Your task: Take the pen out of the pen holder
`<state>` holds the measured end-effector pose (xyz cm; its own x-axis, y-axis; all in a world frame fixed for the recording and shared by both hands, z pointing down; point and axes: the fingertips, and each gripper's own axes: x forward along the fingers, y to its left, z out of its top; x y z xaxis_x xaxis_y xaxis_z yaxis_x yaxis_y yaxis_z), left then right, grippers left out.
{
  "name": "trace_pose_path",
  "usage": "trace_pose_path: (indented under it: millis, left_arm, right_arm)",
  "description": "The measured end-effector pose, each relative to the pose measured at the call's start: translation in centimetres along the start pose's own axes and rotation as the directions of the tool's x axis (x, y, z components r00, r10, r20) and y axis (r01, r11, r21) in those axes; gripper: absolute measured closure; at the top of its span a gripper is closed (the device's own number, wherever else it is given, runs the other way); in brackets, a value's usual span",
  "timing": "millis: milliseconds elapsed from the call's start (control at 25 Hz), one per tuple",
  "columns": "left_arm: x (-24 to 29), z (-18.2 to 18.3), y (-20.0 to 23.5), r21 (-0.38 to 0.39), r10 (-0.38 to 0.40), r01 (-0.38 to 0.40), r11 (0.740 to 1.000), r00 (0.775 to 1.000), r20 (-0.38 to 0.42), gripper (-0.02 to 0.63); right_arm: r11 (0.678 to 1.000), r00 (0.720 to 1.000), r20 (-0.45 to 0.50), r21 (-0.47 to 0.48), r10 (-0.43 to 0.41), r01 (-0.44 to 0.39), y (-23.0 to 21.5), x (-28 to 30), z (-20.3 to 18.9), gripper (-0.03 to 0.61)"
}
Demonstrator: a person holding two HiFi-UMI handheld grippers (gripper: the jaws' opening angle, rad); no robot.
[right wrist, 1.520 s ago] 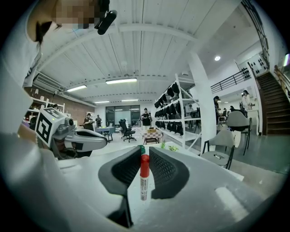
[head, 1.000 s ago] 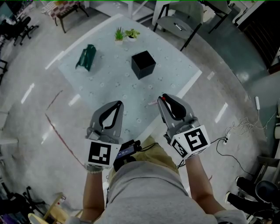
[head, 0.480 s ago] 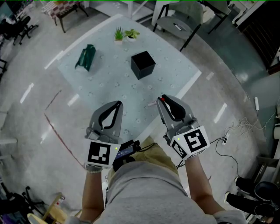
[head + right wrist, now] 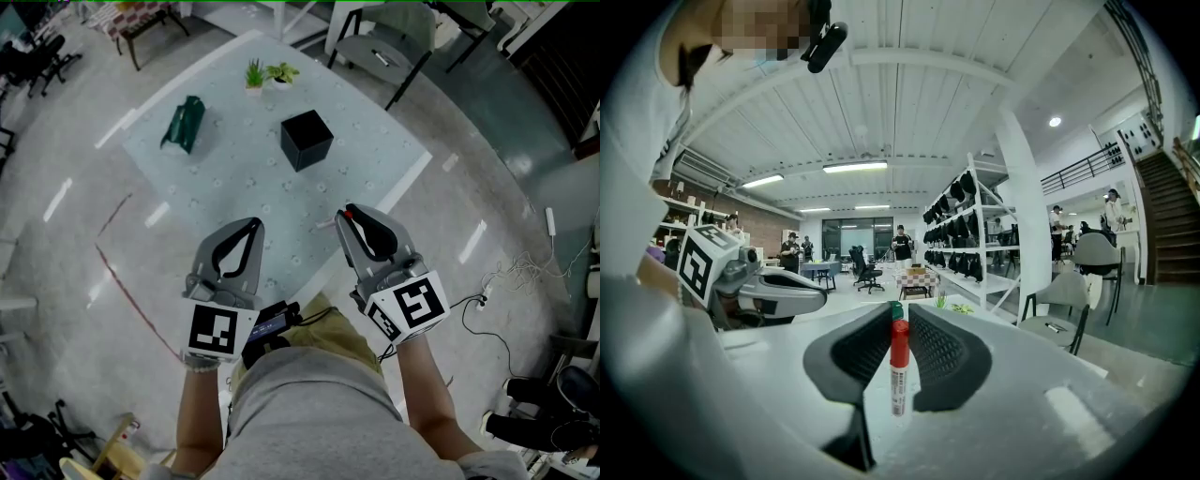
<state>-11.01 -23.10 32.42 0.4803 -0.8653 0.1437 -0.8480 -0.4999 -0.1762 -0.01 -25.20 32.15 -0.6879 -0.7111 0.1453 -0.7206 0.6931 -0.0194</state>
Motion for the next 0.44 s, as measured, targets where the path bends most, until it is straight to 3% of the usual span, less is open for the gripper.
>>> trace_pose_path:
  millis: [440]
  left_arm:
    - [0.15, -0.16, 0.02, 0.002, -0.002, 0.002, 1.0, 1.0, -0.006, 0.609]
  right_arm:
    - [1.0, 1.0, -0.003, -0.003, 0.001, -0.001, -0.08, 0.15, -0.08, 0.523]
